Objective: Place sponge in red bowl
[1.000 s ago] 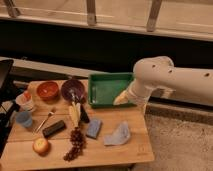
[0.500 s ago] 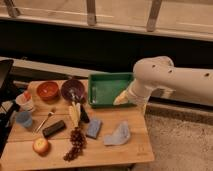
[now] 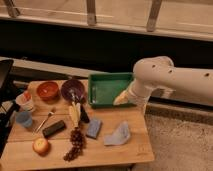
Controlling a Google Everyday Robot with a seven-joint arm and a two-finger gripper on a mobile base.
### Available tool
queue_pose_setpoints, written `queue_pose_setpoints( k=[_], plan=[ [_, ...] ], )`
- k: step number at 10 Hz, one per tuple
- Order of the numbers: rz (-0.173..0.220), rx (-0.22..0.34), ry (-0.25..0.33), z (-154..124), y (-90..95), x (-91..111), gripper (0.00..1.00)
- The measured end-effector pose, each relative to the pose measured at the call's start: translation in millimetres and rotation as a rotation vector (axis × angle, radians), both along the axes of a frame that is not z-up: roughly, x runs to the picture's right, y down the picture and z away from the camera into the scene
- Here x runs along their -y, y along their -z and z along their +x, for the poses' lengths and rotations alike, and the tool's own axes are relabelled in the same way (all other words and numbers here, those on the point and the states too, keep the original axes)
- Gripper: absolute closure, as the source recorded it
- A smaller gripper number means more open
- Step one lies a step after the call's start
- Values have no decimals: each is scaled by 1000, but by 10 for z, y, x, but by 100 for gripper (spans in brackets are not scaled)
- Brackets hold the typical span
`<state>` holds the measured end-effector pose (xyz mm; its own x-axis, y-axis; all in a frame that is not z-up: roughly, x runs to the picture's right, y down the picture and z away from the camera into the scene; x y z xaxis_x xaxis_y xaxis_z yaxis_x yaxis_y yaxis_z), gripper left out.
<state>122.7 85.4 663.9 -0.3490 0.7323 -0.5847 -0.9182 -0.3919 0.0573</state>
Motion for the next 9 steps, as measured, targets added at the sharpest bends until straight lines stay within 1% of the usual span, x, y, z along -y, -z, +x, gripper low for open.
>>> queue_pose_setpoints(
  k=[4,5,6,8,9],
  plan=[
    [-1,2,3,-6,-6,-4,20],
    [-15,16,21,-35,-23,-52,20],
    [-32,53,41,-210,-100,-125,20],
    [-57,108,78,-485,-237,-207,20],
    [-74,161,105,-711,-371,-272,20]
  ],
)
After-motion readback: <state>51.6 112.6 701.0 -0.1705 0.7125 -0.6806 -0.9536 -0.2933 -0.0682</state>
